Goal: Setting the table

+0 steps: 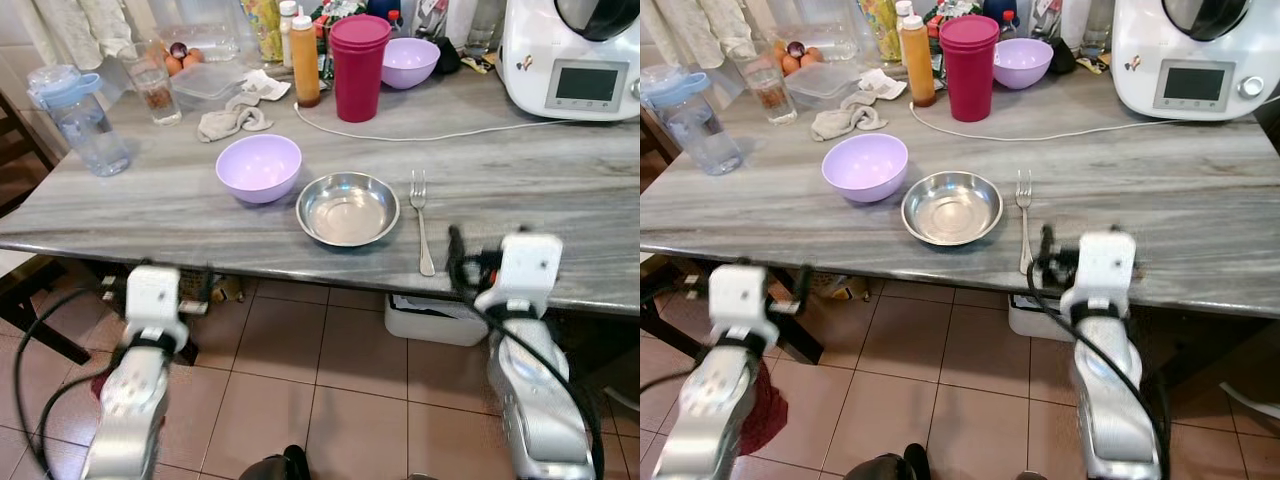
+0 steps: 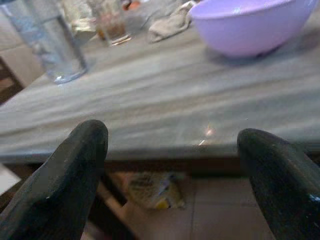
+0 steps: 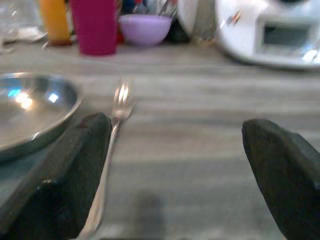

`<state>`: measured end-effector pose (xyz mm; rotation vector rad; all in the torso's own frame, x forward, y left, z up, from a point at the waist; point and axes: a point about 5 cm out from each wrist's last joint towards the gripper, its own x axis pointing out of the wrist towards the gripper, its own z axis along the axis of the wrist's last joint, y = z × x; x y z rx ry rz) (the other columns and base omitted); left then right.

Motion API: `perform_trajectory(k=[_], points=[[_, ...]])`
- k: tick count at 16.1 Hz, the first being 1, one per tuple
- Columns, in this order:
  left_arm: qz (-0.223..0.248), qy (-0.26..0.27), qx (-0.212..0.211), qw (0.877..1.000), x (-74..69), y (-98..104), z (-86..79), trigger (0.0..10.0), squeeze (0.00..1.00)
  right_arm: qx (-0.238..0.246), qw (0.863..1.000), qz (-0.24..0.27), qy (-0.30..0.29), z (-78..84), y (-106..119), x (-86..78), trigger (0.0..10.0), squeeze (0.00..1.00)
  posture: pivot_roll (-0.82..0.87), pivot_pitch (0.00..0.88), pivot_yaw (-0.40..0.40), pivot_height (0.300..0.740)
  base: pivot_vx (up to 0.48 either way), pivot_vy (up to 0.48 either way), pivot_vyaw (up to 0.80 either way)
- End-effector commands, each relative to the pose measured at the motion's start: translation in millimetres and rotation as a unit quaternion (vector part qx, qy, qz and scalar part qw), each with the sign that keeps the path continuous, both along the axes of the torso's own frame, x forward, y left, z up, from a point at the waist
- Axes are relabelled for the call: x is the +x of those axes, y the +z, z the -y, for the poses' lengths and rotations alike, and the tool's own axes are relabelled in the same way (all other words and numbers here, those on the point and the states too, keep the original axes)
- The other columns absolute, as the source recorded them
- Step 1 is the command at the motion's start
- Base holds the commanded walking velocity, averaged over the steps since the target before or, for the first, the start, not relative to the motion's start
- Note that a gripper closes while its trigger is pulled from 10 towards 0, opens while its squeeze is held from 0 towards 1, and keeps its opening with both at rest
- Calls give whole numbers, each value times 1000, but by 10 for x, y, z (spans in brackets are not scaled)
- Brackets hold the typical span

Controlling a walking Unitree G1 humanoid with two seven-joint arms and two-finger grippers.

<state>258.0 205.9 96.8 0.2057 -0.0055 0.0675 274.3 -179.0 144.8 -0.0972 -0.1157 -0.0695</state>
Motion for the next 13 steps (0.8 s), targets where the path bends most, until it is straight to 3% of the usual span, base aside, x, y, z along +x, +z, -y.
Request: perform_trajectory(k=[1,6,9,13], points=[[-6,14,21,1000,-80,-60,-124,10000,0,11,1000,-1,22,-18,-2,-41,10000,0,-132,123,77,740,0,0,0],[-33,38,22,998,-304,-247,-193,10000,0,-2,1000,-11,20,67,-98,-174,10000,0,-134,120,63,740,0,0,0],[-32,27,-1,999,-245,-279,-87,10000,0,5,999,-15,38,-93,-109,-166,10000,0,-139,108,68,740,0,0,-258],[-21,18,-8,1000,-123,-204,-46,10000,0,6,999,-10,35,-88,-100,-143,10000,0,-143,99,72,740,0,0,-775]])
